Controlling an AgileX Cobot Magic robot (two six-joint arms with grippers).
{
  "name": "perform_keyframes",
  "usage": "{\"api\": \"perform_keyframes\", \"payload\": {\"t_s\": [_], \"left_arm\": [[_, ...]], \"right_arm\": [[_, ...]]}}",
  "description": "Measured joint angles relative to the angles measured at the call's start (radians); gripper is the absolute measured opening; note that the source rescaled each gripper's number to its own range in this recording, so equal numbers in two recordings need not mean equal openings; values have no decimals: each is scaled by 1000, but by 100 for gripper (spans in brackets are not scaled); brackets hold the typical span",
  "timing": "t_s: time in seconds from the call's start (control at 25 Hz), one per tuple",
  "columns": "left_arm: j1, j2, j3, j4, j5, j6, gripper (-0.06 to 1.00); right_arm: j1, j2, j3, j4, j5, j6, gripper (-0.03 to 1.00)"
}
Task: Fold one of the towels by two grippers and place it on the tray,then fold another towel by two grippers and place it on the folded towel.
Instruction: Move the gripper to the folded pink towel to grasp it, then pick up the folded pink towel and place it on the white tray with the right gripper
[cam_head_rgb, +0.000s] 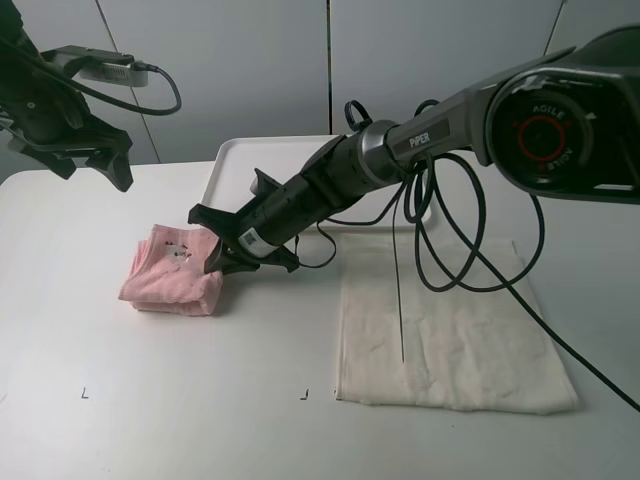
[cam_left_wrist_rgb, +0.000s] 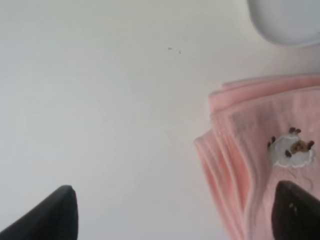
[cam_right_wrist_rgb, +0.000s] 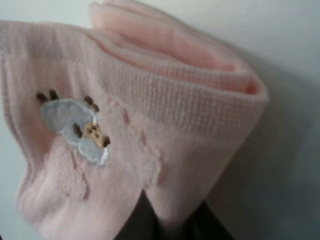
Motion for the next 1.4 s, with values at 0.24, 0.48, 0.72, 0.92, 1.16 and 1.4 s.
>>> {"api": "perform_keyframes", "payload": {"t_s": [0.24, 0.48, 0.72, 0.92, 1.16, 1.4], "left_arm": [[0, 0, 0, 6, 4, 0, 99], [0, 0, 0, 8, 10, 0, 99], [0, 0, 0, 8, 23, 0, 99], [0, 0, 0, 8, 27, 0, 99], [0, 0, -1, 8, 31, 0, 99], [0, 0, -1, 8, 33, 0, 99]], "right_arm": [[0, -43, 0, 23, 0, -55, 4], [-81, -124, 0, 25, -62, -54, 4], [-232, -127, 0, 23, -138, -49, 4], [-300, -127, 0, -22, -238, -27, 4], [-302, -121, 0, -82, -270, 33, 9], [-302, -116, 0, -119, -273, 39, 91]]}}
